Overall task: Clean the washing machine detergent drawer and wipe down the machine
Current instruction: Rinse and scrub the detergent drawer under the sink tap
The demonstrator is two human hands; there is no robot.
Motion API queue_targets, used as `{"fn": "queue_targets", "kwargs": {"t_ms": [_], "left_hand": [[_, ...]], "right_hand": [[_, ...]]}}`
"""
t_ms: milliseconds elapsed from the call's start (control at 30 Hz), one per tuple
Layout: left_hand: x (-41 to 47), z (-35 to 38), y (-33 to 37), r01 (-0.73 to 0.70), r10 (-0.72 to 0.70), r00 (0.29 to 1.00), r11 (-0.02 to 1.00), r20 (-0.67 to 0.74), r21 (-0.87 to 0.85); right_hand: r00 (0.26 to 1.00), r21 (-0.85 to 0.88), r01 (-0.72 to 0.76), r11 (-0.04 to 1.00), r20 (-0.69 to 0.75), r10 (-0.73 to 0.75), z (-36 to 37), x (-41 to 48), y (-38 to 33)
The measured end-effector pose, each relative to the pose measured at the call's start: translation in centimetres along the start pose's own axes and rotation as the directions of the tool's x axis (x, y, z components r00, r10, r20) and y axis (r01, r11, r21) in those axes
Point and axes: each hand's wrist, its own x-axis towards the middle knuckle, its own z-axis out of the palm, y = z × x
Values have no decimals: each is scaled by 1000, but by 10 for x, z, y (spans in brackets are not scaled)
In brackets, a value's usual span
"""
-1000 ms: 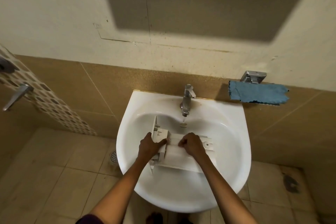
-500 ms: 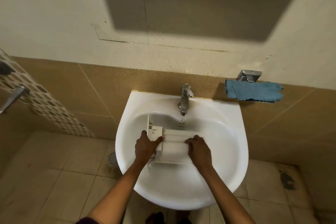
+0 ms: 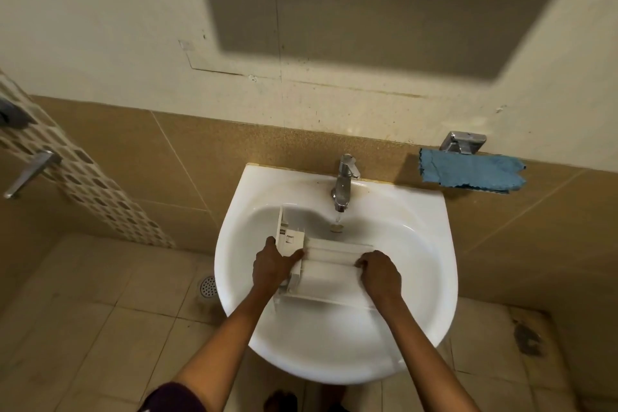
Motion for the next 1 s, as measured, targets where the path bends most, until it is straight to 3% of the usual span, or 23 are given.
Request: {"fn": "queue_targets", "kwargs": {"t_ms": [67, 100, 133, 167, 200, 233, 300, 433, 633, 667, 700, 767, 833, 867, 933, 1000], "left_hand": [[2, 1, 0, 10, -10, 1000, 1000, 8, -1], [3, 1, 0, 15, -15, 1000, 1000, 9, -2], [3, 1, 0, 19, -19, 1000, 1000, 8, 0], [3, 2, 1, 19, -19, 1000, 1000, 6, 2], [3, 2, 1, 18, -18, 1000, 1000, 3, 3], [3, 2, 0, 16, -16, 1000, 1000, 0, 4], [3, 3, 0, 11, -11, 1000, 1000, -4, 6], [5, 2, 0, 5, -5, 1000, 1000, -6, -9], [5, 2, -2, 1, -1, 1000, 1000, -4, -8], [5, 2, -2, 2, -2, 1000, 1000, -6, -3], [5, 2, -2, 2, -2, 1000, 1000, -7, -1], [6, 3, -1, 1, -1, 1000, 1000, -8, 0], [6, 3, 0, 3, -3, 1000, 1000, -7, 4], [6, 3, 0, 6, -6, 1000, 1000, -7, 8], [6, 2, 0, 10, -10, 1000, 1000, -7, 11], [6, 2, -1, 4, -4, 1000, 1000, -4, 6]], "right_hand": [[1000, 133, -20, 991, 0, 20, -6, 8, -16], [999, 326, -50, 944, 6, 51, -8, 15, -25], [993, 593, -121, 796, 70, 99, -12, 23, -33], [970, 822, -241, 516, 202, 132, -18, 32, -43], [928, 905, -371, 208, 352, 126, -22, 41, -50], [880, 886, -461, -46, 463, 102, -24, 50, -54], [820, 791, -530, -305, 569, 52, -24, 66, -55], [811, 735, -509, -449, 583, 35, -25, 81, -57], [781, 754, -578, -314, 622, 55, -22, 91, -66], [767, 751, -613, -247, 640, 43, -18, 89, -69], [761, 757, -640, -135, 648, 23, -15, 85, -73], [789, 770, -595, 233, 615, -17, -10, 71, -82], [849, 680, -367, 635, 524, -71, 0, 62, -85], [886, 557, -221, 801, 458, -74, 6, 61, -83], [960, 232, -37, 972, 278, -30, 10, 62, -71], [982, 74, -73, 995, 178, 59, 10, 57, -59]]}}
